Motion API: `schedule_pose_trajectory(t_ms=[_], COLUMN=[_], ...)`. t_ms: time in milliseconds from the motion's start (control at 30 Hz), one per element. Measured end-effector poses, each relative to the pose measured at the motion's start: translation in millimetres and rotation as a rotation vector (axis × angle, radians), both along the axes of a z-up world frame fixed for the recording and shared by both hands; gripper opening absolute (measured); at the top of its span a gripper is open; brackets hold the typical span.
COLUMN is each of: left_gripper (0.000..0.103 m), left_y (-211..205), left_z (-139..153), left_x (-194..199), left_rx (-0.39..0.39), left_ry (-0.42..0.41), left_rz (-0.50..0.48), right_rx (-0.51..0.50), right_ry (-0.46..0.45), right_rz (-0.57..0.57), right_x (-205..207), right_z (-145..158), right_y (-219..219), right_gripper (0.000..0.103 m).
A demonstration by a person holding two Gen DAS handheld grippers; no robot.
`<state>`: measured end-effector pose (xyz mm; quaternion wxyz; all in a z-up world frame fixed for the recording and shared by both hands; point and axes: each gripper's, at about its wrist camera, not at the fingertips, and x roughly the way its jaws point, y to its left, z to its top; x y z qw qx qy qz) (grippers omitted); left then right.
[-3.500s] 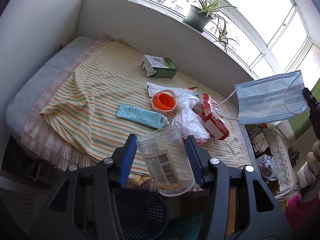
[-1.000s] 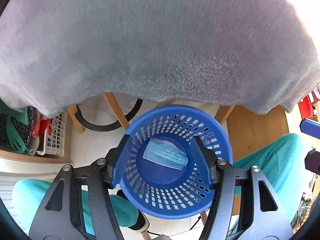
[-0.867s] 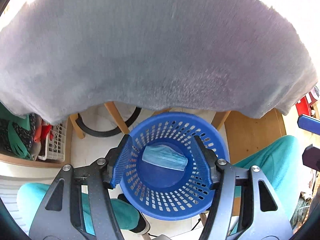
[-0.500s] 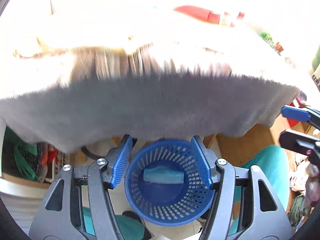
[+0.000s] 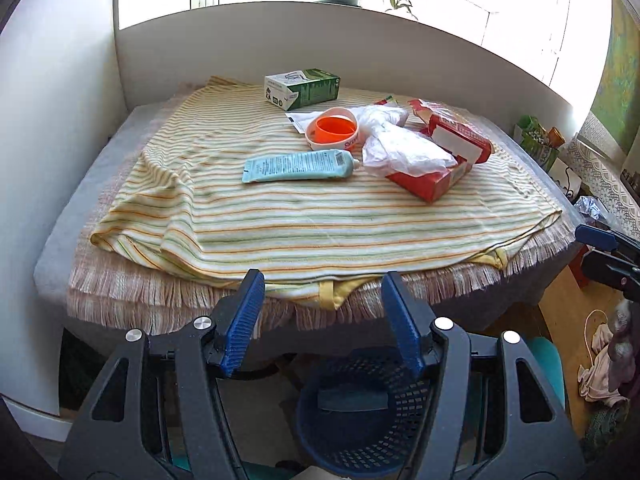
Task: Collect trash
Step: 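Raise both tools back toward the bed and the remaining trash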
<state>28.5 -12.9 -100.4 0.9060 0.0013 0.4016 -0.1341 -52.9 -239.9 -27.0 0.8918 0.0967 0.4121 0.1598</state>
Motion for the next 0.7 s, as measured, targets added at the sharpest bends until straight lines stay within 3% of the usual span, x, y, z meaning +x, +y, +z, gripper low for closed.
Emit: schedule_pose_trajectory(t_ms=[300, 700], left_gripper=[0.062, 0.062], left_y=[7.3, -10.2], left_z=[10.0, 27.2], left_x=[33.4, 97.3], left_rx=[-0.040, -0.081], left_ry=[0.043, 0.062], left_rz=[-0.003, -0.046], right_rx=[0.005, 0.188], right_ry=[-0.028, 0.046], right_rz=[-0.073, -0.147], right_x=[31.0, 102.9], right_z=[24.9, 27.4], right_y=[-40.4, -84.2], right_gripper=[0.103, 0.103])
